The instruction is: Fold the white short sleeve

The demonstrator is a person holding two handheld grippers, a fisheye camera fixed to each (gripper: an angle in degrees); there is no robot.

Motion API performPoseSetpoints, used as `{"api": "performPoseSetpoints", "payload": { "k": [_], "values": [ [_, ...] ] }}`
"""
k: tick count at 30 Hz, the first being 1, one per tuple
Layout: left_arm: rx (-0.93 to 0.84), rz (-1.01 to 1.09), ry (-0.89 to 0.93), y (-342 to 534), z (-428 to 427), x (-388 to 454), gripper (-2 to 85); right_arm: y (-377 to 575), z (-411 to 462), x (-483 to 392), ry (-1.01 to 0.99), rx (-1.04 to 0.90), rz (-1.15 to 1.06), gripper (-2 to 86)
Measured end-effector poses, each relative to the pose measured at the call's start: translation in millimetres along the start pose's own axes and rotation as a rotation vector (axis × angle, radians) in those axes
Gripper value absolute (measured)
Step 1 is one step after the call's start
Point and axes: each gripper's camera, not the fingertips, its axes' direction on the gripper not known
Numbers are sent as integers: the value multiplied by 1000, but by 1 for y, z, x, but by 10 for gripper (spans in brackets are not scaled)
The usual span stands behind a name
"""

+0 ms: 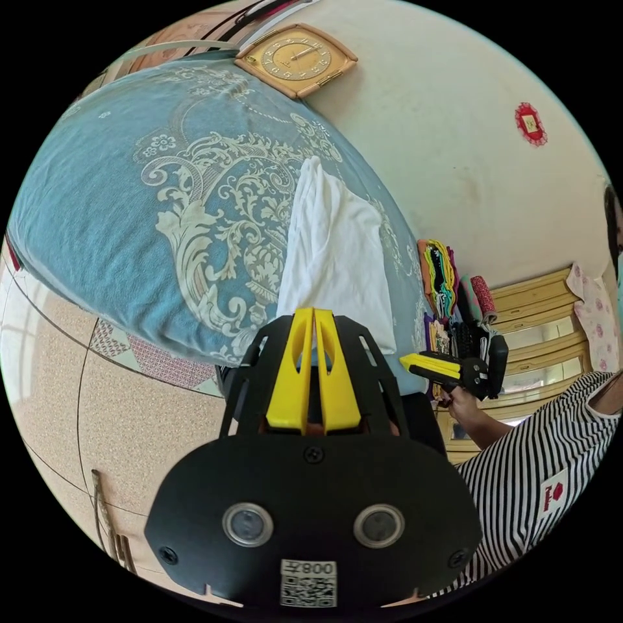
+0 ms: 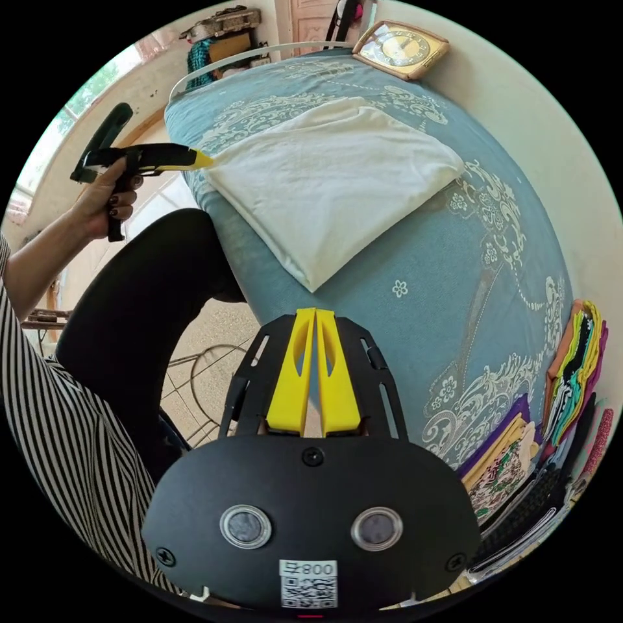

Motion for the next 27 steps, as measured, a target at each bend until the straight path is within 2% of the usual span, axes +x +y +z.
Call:
{"api": "performPoseSetpoints", "payload": {
  "k": [6, 8, 10, 12, 19, 23, 27],
  "values": [
    [15, 46, -21, -17, 4, 20, 1, -19, 33, 48, -140, 158, 81, 1],
    [-8, 36, -92, -17, 10, 18, 1, -34, 77, 58, -181, 132, 85, 2],
    [-5, 30, -73, -13, 12, 14, 1, -37, 125, 61, -202, 46, 95, 2],
    [7, -18, -27, -9, 7, 12, 1, -26, 145, 65, -213, 120, 118, 3],
    [-4, 68, -38, -15, 5, 48, 1, -32, 208, 102, -314, 123, 166, 1],
    [-8, 127, -23, -26, 17, 72, 1, -77, 231, 162, -317, 267, 226, 1],
    [-29, 83, -38, -30, 30, 72, 1, -144, 269, 222, -284, 336, 289, 1]
  ]
}}
